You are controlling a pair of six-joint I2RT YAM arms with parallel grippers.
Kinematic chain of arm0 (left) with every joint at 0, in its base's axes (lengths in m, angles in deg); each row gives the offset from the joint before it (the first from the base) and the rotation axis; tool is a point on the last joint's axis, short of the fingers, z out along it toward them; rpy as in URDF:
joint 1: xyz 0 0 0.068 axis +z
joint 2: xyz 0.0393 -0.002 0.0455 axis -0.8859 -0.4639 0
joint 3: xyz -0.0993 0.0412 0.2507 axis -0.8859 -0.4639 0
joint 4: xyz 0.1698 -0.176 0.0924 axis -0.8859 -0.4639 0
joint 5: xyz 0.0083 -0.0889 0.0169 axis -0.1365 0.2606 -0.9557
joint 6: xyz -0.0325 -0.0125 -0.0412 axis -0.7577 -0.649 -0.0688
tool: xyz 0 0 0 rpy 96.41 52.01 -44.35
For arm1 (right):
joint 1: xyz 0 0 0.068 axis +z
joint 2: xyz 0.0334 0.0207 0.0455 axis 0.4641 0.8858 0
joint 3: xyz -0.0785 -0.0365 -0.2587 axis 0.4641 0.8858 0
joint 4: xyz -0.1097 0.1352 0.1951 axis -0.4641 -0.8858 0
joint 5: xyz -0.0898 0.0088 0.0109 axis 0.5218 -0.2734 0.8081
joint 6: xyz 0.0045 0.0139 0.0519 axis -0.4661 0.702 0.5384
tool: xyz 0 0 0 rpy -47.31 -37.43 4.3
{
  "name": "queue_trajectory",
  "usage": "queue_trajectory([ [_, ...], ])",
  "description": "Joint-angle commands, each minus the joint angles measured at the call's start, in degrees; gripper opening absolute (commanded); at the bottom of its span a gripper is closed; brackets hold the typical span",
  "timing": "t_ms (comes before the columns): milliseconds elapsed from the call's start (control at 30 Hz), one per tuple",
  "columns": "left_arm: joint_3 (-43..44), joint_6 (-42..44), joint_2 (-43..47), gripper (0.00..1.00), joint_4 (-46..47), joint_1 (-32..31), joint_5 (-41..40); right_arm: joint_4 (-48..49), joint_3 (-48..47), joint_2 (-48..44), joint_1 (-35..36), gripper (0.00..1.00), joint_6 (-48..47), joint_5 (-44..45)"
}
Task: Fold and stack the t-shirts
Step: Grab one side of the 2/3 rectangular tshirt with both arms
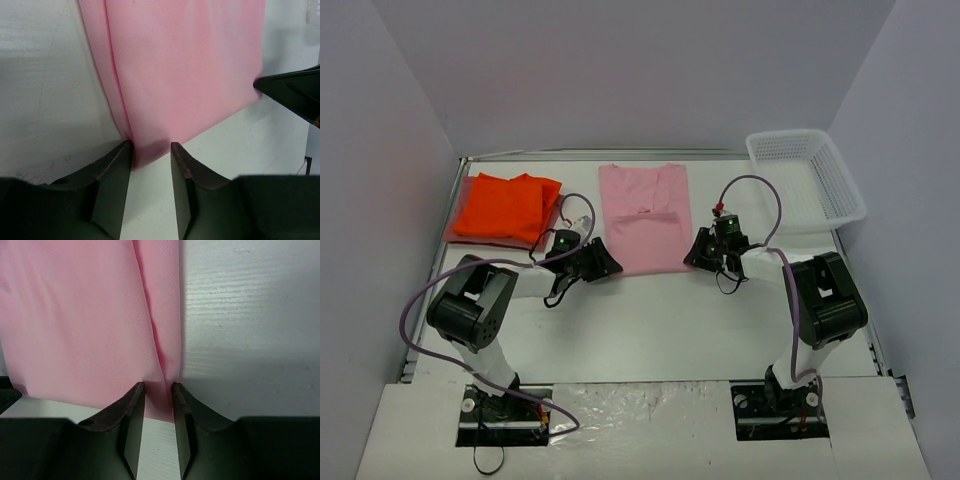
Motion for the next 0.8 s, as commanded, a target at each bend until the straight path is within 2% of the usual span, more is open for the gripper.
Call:
queue_trajectory([
  [0,-0.39,1.63,-1.39,0.35,-6.57,-0.14,-0.93,-1.76,0.94,1.21,0.13,0.25,0.33,0.13],
  [67,-0.30,1.72,-1.65,0.32,-6.49,-0.05,-1.02,-1.67,1.03,1.21,0.13,0.20,0.42,0.13],
  [100,-0.21,1.81,-1.83,0.27,-6.48,-0.14,-0.93,-1.67,1.03,1.29,0.13,0.14,0.42,0.04],
  [167,0.31,1.90,-2.44,0.17,-6.48,-0.14,-0.67,-1.67,1.03,1.12,0.13,0.10,0.42,-0.14],
  [200,0.49,1.98,-2.71,0.07,-6.48,-0.14,-0.58,-1.85,0.94,1.12,0.21,0.07,0.33,-0.14],
  [233,0.66,1.90,-2.97,0.03,-6.48,-0.14,-0.23,-2.02,0.85,1.03,0.13,0.07,0.25,-0.14],
  [500,0.49,1.81,-1.75,0.02,-6.57,-0.40,0.12,-3.08,1.47,-0.64,0.56,0.00,-0.11,-0.23],
  [767,-3.55,2.16,4.23,0.03,-8.68,-3.21,-2.33,-4.04,5.24,-6.34,2.58,0.00,0.60,2.23],
])
